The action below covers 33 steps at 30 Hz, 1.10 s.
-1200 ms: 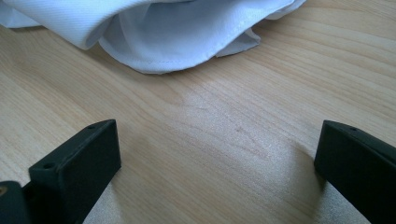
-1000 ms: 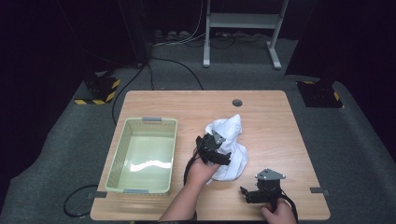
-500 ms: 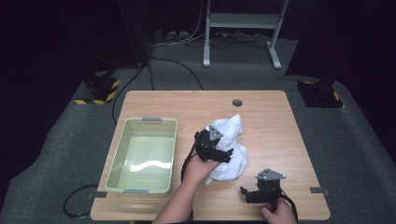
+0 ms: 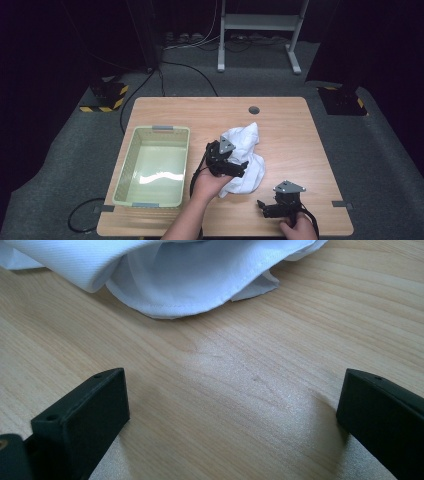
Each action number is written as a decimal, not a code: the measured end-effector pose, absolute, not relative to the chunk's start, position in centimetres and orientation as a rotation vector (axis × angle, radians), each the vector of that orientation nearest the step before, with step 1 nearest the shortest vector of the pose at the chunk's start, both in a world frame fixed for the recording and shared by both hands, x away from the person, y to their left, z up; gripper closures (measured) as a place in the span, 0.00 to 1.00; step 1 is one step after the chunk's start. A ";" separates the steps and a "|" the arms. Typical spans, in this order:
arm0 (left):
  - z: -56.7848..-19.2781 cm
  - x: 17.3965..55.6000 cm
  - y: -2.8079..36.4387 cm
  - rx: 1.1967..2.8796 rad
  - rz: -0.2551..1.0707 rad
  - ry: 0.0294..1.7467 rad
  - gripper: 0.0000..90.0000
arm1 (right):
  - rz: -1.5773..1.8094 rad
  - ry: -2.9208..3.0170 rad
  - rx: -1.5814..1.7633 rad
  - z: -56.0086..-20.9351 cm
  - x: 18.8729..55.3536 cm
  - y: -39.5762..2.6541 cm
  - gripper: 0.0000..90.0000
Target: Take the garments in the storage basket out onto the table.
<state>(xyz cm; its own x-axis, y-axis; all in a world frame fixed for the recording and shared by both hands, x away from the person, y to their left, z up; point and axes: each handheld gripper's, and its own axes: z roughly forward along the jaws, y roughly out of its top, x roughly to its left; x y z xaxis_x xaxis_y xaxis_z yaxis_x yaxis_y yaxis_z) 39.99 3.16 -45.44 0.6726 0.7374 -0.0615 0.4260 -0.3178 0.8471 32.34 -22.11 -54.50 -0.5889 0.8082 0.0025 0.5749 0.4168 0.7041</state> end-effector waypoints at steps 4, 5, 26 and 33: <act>-45.0 39.5 3.8 1.944 0.436 0.911 0.00 | 0.967 2.339 1.195 -54.5 32.3 -22.1 0.00; -44.9 39.3 3.9 1.941 0.435 0.914 0.00 | 0.967 2.339 1.196 -54.5 32.3 -22.1 0.00; -43.3 35.6 7.5 1.879 0.484 0.926 0.00 | 0.967 2.340 1.194 -54.5 32.3 -22.1 0.00; -42.9 34.1 8.6 1.861 0.488 0.923 0.00 | 0.964 2.340 1.190 -54.5 32.3 -22.1 0.00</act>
<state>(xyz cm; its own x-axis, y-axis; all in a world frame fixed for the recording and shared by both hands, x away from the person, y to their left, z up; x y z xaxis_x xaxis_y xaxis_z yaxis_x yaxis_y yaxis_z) 34.12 8.58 -42.92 0.6325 0.7722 -0.0598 0.3852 -0.2467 0.8893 32.34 -22.10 -54.50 -0.5898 0.8075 0.0017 0.5742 0.4180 0.7040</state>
